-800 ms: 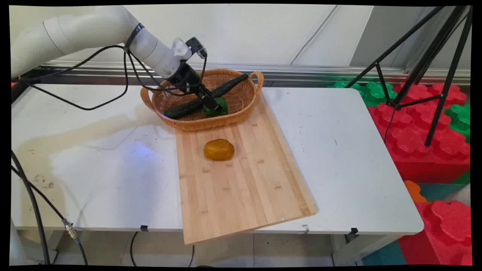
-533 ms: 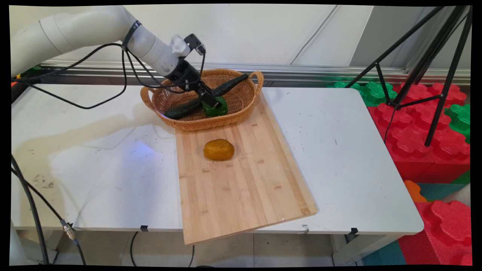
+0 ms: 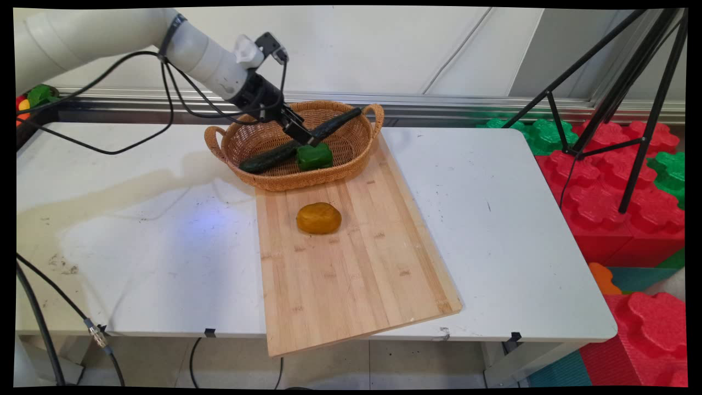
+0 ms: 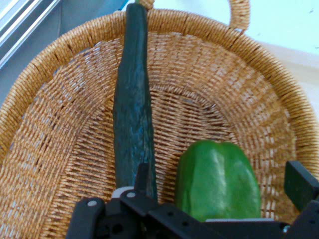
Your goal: Pick up the potato from the cutting board
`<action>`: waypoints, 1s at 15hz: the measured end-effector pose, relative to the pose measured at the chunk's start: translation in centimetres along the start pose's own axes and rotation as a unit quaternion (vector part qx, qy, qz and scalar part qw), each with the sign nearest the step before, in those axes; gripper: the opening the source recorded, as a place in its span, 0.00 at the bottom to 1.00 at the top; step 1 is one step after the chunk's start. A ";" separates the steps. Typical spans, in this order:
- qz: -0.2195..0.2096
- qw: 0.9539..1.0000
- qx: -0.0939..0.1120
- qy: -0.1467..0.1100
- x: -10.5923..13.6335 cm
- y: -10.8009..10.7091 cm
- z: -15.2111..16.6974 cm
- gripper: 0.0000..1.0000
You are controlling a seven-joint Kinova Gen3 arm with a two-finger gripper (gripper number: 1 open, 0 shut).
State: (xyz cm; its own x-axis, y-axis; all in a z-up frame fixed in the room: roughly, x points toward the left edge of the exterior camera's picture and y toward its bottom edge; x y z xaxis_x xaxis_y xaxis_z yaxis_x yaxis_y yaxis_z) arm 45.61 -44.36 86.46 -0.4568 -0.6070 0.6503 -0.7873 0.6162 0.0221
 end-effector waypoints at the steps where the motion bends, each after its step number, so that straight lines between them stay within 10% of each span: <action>1: -0.003 1.000 -0.001 0.005 -0.1 0.3 -1.0 1.00; 15: 0.008 0.999 -0.018 0.046 -2.3 4.4 -12.8 1.00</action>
State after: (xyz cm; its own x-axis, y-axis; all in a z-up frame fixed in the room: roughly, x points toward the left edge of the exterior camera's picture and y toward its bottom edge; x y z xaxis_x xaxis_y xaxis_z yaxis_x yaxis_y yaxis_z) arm 48.49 -33.84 94.80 -0.4271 -0.5493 0.7182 -0.7644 0.6437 0.0377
